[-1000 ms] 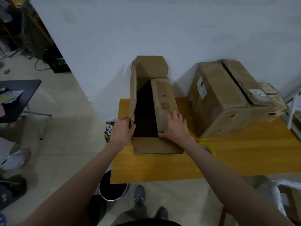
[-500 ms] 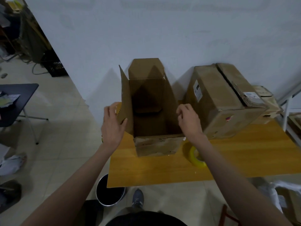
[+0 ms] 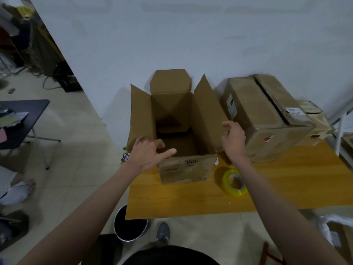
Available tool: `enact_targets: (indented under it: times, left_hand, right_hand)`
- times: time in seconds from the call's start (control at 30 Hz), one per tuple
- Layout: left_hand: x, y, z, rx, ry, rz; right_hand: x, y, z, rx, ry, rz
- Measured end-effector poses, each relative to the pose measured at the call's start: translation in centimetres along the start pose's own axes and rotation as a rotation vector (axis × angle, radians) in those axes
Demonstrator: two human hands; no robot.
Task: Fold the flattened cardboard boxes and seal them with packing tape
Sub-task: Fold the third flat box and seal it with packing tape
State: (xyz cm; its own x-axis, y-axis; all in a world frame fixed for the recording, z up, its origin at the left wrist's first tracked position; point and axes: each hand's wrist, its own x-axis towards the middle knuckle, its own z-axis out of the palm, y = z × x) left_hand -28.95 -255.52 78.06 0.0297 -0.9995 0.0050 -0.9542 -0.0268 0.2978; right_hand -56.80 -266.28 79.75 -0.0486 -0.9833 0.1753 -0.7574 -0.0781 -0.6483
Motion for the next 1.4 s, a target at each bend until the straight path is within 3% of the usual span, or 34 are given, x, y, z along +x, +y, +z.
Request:
enact_targets:
  times: [0.07, 0.17, 0.4, 0.53, 0.7, 0.87, 1.0, 1.4]
  left_hand:
    - [0.1, -0.1, 0.3, -0.135, -0.13, 0.046]
    - [0.3, -0.4, 0.2, -0.195, -0.194, 0.052]
    - [2.9, -0.7, -0.1, -0.24, -0.102, -0.146]
    - [5.4, -1.5, 0.6, -0.144, -0.103, -0.185]
    - [9.4, -3.1, 1.1, -0.146, -0.184, -0.241]
    - [13.8, -4.1, 0.7, -0.241, -0.154, -0.283]
    - [17.2, -4.6, 0.0, -0.339, -0.125, -0.322]
    - [28.2, -6.6, -3.0, -0.537, 0.042, -0.522]
  right_hand:
    - [0.3, 0.4, 0.1, 0.003, 0.01, 0.013]
    - [0.6, 1.1, 0.0, -0.027, 0.019, 0.026]
    - [1.7, 2.0, 0.9, -0.37, -0.05, 0.063]
    - [2.7, 1.4, 2.4, -0.667, -0.141, -0.099]
    - [5.2, -0.3, 4.7, -0.703, -0.259, -0.261]
    - [8.0, -1.9, 6.7, -0.522, -0.447, -0.189]
    - [10.4, -3.6, 8.3, -0.378, -0.403, -0.147]
    - [23.5, -7.2, 12.6, -0.065, -0.509, -0.107]
